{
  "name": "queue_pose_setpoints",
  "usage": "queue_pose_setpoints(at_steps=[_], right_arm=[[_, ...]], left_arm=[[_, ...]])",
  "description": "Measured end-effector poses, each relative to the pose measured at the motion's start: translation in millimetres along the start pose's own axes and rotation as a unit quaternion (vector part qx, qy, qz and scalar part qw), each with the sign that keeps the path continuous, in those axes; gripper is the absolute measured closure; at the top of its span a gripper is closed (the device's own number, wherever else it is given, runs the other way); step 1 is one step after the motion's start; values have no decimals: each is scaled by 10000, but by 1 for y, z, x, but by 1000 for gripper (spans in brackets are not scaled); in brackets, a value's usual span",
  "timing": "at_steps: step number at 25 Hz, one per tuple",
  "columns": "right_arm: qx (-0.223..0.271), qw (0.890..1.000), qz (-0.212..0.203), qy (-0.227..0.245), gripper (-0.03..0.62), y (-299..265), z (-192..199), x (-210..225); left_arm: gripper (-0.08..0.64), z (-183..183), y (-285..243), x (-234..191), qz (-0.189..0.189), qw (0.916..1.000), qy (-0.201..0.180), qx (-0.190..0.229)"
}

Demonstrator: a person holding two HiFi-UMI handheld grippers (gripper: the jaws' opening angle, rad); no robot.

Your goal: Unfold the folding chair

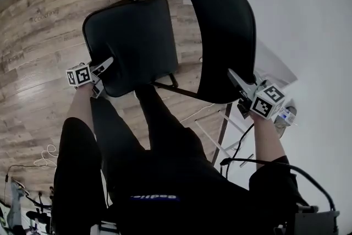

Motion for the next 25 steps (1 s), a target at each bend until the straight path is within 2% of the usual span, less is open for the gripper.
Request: queue_pose_setpoints(at_steps=[5,14,17,21,25], right_arm=[[44,9999,-114,-91,500,-15,7,2],[166,9993,-283,-171,500,-24,14,4],[145,9996,-209,-148,499,-25,15,3],[151,9997,-159,-133,499,-24,16,3],[145,9998,-67,-116,499,-24,15,5]], left_arm=[[255,-5,8,-24,9,10000,-46,22],[250,-6,8,-36,506,9987,0,60],[230,-11,12,-36,118,9997,-118,175],[136,-13,33,-46,-872,9953,-278,325],[135,-16,57,-33,-1205,9915,-276,405]])
Point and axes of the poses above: the fingertips, and each gripper's own axes: y backward along the fingers, x to its right, z out of its underside, the point moved 1 cm from there along y, backward along the fingers, and after that the axes turned 3 degrees about x, right-handed, at the moved point
